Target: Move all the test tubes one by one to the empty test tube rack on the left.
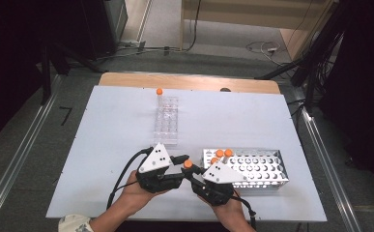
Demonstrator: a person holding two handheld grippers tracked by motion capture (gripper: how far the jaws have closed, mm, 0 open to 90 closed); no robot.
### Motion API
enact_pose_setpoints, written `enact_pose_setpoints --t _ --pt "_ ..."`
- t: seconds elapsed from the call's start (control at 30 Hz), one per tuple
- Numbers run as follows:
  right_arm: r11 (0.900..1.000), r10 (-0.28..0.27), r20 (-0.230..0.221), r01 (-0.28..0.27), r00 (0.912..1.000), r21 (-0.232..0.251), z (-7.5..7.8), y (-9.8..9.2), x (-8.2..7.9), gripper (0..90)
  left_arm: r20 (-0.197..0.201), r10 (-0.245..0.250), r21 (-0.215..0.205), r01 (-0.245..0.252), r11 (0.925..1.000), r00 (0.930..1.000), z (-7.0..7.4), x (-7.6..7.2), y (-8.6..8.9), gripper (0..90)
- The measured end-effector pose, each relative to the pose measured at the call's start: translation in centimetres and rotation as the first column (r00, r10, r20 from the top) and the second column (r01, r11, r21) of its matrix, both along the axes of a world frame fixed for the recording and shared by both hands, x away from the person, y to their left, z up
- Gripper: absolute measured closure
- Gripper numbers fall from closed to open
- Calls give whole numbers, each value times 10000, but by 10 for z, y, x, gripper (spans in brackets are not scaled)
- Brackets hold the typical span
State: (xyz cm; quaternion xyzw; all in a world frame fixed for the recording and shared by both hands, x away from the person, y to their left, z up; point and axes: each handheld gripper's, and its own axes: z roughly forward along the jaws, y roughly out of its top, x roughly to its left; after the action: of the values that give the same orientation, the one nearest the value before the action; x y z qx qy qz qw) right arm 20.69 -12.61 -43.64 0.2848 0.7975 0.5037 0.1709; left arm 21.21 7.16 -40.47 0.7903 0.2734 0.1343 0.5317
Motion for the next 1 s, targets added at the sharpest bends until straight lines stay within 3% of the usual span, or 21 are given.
enact_pose_setpoints --t 0.13,0.4,0.6,0.7,0.83,0.93,1.0 --pt "10000 -16 -4 16 10000 25 0 0 0 721 28 104 -43 -104 9999 9999 0 0 1 691" --pt "9998 48 -141 -45 9999 190 0 -2 1 698 57 90 -132 -90 9999 9999 0 2 3 709" --pt "9997 200 -334 -194 9992 164 1 -5 1 439 -96 739 -439 -743 9963 9972 5 15 16 710" --pt "9993 341 -424 -334 9985 166 3 -8 -2 387 -207 1153 -774 -1166 9902 9931 11 26 30 710" --pt "9989 408 -513 -395 9978 267 4 -14 -9 361 -209 1904 -1170 -1916 9745 9815 23 43 49 710" --pt "9985 477 -493 -463 9976 293 7 -17 -14 356 -174 2510 -1152 -2513 9610 9678 30 60 58 710" --pt "9980 544 -432 -529 9976 340 8 -18 -16 354 -127 2956 -1095 -2952 9491 9552 33 71 63 710"
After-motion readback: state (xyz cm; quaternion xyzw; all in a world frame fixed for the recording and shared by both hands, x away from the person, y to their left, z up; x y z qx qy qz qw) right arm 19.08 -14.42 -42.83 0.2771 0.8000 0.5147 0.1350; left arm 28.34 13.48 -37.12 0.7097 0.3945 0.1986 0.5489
